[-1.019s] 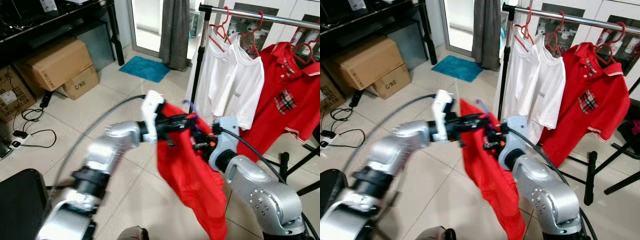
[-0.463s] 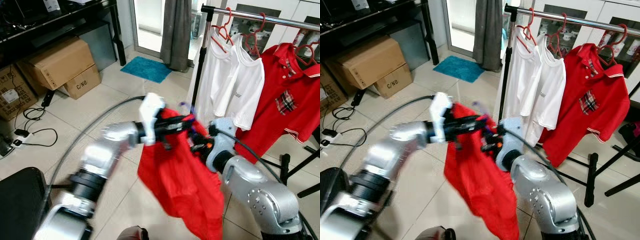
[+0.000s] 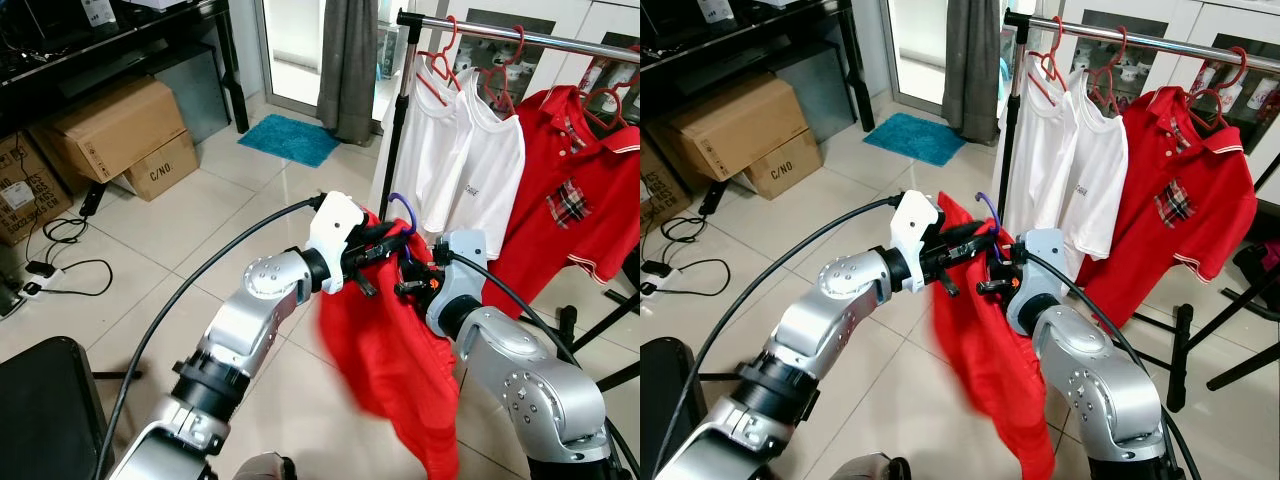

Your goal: Hang hanger

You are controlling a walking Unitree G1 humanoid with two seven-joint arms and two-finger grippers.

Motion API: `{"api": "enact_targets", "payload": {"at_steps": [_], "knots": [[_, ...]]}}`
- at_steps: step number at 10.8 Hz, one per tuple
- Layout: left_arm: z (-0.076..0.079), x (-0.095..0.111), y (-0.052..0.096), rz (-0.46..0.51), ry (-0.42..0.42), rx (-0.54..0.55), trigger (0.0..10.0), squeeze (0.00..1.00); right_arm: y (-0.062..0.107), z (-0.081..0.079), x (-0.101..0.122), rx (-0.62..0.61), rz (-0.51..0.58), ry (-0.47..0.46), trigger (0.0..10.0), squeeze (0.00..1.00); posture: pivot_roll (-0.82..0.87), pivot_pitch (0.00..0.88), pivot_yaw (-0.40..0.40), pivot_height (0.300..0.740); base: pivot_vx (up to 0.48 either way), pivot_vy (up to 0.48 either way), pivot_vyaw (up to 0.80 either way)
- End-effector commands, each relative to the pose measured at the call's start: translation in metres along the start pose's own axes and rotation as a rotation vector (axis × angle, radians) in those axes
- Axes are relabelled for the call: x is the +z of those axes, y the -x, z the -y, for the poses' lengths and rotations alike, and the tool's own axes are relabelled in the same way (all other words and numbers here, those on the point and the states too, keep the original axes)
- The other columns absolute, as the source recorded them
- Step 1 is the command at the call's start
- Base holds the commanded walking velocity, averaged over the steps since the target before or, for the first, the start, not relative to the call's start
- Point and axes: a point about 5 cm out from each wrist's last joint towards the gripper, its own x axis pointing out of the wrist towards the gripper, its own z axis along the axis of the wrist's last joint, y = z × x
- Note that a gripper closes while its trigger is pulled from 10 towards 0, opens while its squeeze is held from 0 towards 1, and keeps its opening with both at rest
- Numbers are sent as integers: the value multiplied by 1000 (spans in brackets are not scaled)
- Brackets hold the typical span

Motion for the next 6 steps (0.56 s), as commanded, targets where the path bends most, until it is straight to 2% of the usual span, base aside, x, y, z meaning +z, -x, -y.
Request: {"api": "enact_targets", "payload": {"at_steps": [1, 2, 3, 4, 5, 6], "knots": [[-30, 3, 25, 27, -30, 191, 10000, 1000, 10, 35, 4, -203, 30, 4, 0, 0, 46, 0, 48, 740, 0, 0, 0], [-27, 3, 31, 37, -99, 182, 10000, 1000, 9, 35, 5, -202, 34, 3, 0, 0, 48, 0, 45, 740, 0, 0, 0], [-22, -2, 38, 19, -221, 151, 10000, 1000, 9, 36, 6, -203, 37, 3, 0, 0, 48, 0, 44, 740, 0, 0, 0], [-20, -8, 44, 18, -276, 172, 10000, 1000, 8, 37, 7, -204, 42, 3, 0, 0, 49, 5, 44, 740, 0, 0, 0], [-19, -6, 48, 57, -288, 203, 10000, 1000, 8, 37, 8, -206, 48, 2, 0, 0, 49, 7, 44, 740, 0, 0, 0], [-18, -8, 51, 55, -290, 228, 10000, 1000, 7, 35, 8, -204, 52, -1, 0, 0, 48, 13, 46, 740, 0, 0, 0]]}}
